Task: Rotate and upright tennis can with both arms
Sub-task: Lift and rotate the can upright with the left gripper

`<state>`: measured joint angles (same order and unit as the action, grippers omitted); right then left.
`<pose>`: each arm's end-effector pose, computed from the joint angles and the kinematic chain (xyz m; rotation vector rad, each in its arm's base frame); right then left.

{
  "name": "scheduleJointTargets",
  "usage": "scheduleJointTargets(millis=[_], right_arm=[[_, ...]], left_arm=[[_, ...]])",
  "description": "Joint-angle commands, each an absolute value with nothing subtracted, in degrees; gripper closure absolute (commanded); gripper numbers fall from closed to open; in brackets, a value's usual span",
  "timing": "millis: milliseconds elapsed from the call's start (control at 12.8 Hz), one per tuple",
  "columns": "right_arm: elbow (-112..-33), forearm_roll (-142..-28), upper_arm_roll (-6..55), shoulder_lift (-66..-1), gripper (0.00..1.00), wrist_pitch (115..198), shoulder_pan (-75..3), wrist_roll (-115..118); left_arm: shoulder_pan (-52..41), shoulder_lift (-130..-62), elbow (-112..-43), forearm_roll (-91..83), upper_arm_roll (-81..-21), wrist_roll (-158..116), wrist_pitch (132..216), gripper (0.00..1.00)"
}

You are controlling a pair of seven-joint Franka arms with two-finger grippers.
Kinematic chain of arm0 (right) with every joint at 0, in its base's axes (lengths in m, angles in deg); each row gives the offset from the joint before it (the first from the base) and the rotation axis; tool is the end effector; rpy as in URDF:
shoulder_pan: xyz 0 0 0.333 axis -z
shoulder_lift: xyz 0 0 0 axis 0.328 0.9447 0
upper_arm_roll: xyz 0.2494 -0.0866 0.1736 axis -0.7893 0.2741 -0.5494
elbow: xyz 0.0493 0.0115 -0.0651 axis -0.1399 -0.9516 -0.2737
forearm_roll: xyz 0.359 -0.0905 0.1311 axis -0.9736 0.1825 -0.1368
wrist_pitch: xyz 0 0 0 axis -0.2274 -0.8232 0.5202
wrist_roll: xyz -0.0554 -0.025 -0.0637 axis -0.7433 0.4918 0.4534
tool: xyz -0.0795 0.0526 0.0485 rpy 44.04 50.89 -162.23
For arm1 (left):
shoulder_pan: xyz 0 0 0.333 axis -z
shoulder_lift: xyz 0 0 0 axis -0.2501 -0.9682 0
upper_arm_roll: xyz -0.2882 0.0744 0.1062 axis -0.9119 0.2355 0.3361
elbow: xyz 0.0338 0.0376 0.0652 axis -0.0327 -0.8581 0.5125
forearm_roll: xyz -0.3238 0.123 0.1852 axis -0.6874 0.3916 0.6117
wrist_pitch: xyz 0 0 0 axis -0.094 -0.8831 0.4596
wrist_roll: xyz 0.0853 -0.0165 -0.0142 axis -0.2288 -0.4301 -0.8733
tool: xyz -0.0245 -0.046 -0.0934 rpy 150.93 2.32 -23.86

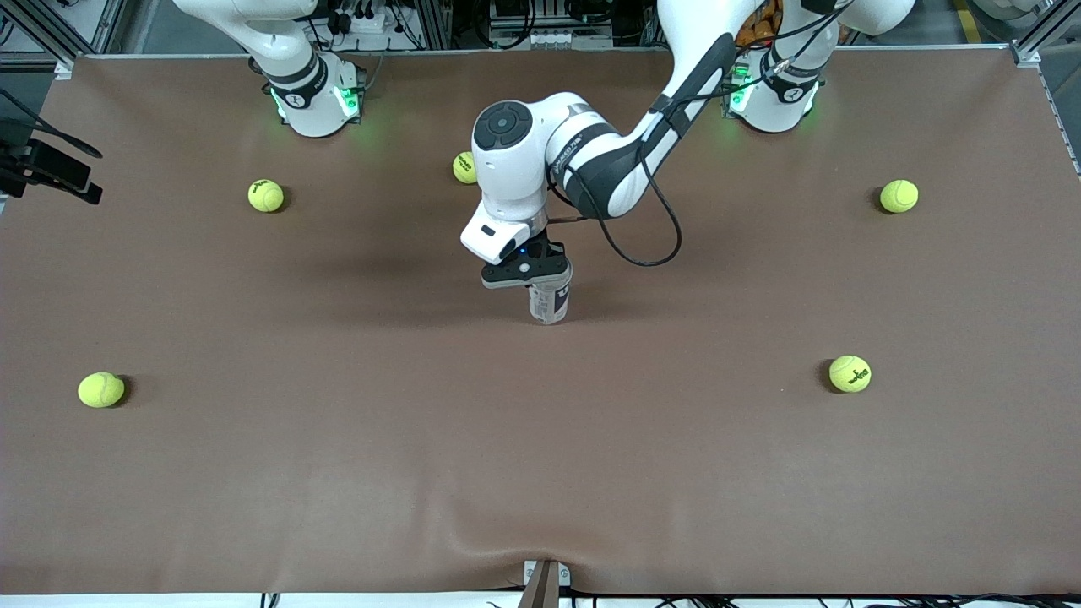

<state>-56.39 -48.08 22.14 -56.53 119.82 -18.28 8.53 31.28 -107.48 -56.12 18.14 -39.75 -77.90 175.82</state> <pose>0.5326 -0.0354 0.6625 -3.1274 0.1674 0.1272 0.4691 -0.5632 0.3445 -3.1087 -0.1671 -0.2304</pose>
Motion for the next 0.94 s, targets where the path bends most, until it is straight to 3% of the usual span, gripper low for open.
scheduleJointTargets(millis=[0,390,859], right_arm=[[-56.05,-48.86,21.67,-56.59,0.00,119.68,-17.83,8.96],[-56.05,-48.86,21.58,-56.59,0.00,119.68,-18.01,8.96],[-55.87,-48.77,21.58,-56.59,0.00,119.95,-17.83,8.61]], left_arm=[[31.58,-107.98,-54.78,19.80,-39.03,-78.78,175.95,0.00],[30.17,-102.02,-55.04,19.28,-39.03,-77.99,174.82,0.00],[19.30,-90.15,-55.04,13.66,-39.21,-67.82,162.09,0.00]])
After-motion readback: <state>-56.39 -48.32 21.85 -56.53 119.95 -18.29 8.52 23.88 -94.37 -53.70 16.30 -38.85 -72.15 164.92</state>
